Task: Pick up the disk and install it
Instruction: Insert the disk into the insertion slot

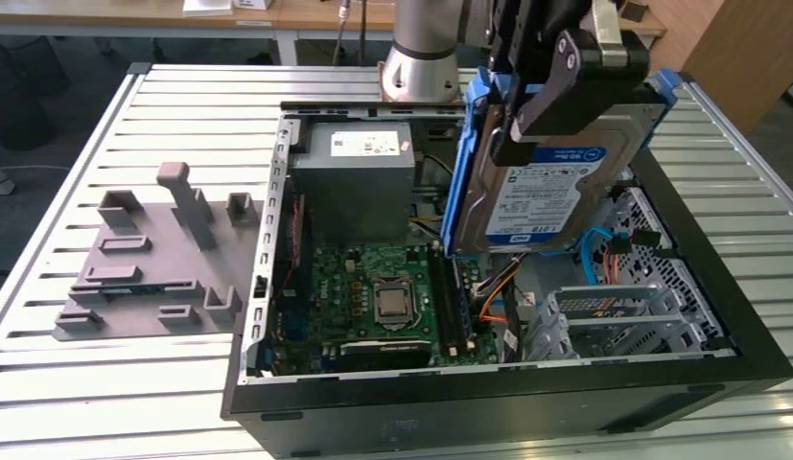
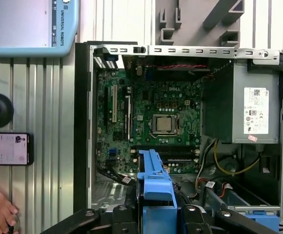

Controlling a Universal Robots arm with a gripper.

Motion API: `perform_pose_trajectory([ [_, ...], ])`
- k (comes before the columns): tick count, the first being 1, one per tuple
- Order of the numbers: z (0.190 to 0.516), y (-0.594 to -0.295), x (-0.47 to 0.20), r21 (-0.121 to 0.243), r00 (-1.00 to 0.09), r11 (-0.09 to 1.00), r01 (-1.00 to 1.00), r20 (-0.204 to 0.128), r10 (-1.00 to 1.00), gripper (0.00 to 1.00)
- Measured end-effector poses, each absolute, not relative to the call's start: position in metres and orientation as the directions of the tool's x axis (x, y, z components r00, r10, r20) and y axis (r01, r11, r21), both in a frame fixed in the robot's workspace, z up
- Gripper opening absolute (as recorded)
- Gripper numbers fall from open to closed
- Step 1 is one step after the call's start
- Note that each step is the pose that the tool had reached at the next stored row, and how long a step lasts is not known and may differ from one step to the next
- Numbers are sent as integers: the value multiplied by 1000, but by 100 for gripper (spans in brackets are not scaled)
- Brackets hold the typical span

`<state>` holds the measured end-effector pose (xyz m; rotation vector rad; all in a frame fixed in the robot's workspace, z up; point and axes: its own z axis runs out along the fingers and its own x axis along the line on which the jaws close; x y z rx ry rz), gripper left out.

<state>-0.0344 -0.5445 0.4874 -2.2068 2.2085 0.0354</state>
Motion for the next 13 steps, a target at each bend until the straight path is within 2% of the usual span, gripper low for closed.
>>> perform_pose_trajectory([
  [13, 480, -560, -26, 2, -1, 1, -1000, -30, -1000, 36],
])
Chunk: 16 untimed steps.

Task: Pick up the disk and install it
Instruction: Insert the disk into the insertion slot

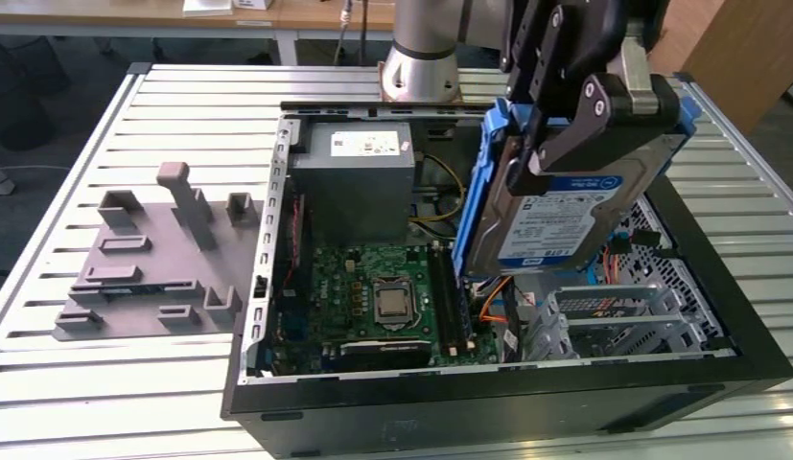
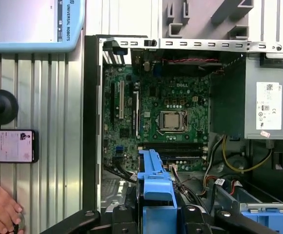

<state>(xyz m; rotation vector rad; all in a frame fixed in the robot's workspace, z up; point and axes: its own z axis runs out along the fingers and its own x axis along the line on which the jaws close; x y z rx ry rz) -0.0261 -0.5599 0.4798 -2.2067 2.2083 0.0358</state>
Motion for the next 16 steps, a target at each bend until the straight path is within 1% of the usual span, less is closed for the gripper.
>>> perform_pose_trajectory([
  [16, 475, -559, -6, 4, -1, 1, -1000, -32, -999, 36],
])
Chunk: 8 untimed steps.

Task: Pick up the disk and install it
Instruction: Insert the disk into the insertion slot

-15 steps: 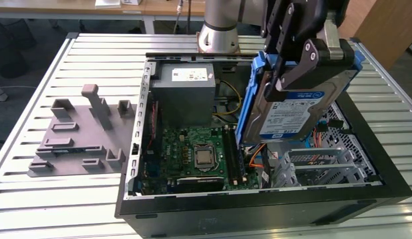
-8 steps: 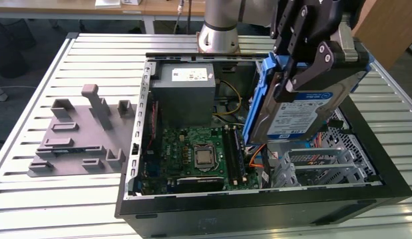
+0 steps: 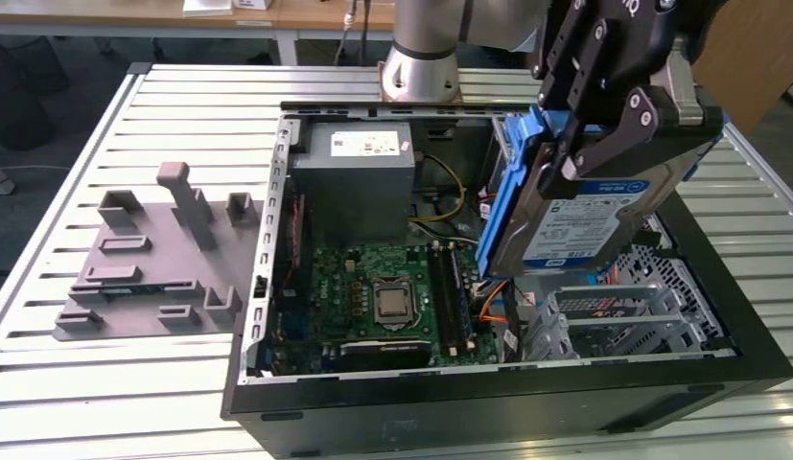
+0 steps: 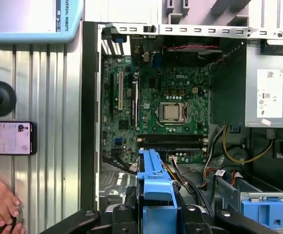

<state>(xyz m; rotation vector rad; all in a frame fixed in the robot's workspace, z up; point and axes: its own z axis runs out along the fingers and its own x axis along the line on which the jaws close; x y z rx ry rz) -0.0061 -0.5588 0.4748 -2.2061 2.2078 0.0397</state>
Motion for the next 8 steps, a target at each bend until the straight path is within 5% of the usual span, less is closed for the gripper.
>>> perform_pose_trajectory([
  [8, 466, -565, 0, 4, -12, 12, -1000, -32, -999, 36],
])
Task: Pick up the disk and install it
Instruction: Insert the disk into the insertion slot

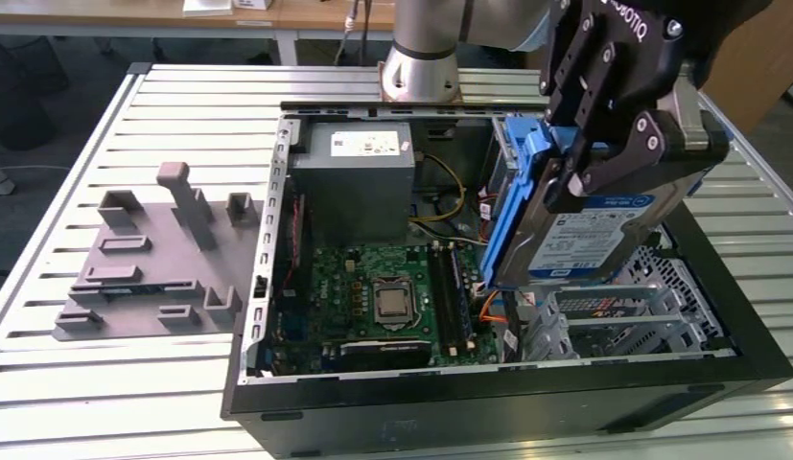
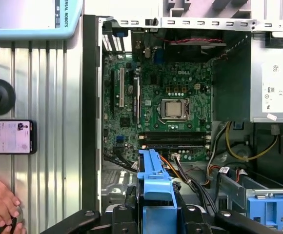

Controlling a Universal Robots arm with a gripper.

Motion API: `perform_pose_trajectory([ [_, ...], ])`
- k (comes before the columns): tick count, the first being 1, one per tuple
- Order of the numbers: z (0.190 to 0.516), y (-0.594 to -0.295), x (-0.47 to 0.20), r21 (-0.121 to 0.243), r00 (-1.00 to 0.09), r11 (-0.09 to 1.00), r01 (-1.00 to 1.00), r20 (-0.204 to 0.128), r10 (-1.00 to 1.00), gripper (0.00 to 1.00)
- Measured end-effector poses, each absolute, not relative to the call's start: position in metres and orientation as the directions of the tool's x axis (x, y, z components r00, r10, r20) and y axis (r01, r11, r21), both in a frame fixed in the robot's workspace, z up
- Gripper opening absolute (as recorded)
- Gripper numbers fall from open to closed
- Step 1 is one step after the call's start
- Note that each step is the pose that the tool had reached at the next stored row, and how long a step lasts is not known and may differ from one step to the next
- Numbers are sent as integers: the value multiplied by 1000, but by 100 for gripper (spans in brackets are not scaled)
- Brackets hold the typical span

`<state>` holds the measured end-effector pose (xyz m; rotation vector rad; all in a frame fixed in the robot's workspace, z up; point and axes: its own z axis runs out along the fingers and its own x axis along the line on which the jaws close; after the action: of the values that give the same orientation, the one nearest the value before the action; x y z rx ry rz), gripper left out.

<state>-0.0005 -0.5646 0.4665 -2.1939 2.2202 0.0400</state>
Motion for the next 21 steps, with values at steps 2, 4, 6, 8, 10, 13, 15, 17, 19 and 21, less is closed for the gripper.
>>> perform_pose_trajectory([
  [2, 465, -566, 0, 4, -12, 12, -1000, -33, -999, 36],
  [4, 464, -566, 0, 4, -13, 12, -1000, -33, -999, 36],
  [6, 464, -566, 1, 4, -12, 12, -1000, -33, -999, 36],
  [8, 463, -566, 2, 4, -12, 12, -1000, -33, -999, 36],
  [10, 463, -566, 4, 4, -13, 12, -1000, -33, -999, 36],
  [13, 462, -566, 7, 4, -13, 12, -1000, -33, -999, 36],
  [15, 461, -566, 9, 4, -13, 12, -1000, -33, -999, 36],
  [17, 461, -566, 11, 4, -13, 12, -1000, -33, -999, 36],
  [19, 460, -566, 13, 4, -13, 12, -1000, -33, -999, 36],
  [21, 460, -566, 16, 4, -12, 12, -1000, -33, -999, 36],
])
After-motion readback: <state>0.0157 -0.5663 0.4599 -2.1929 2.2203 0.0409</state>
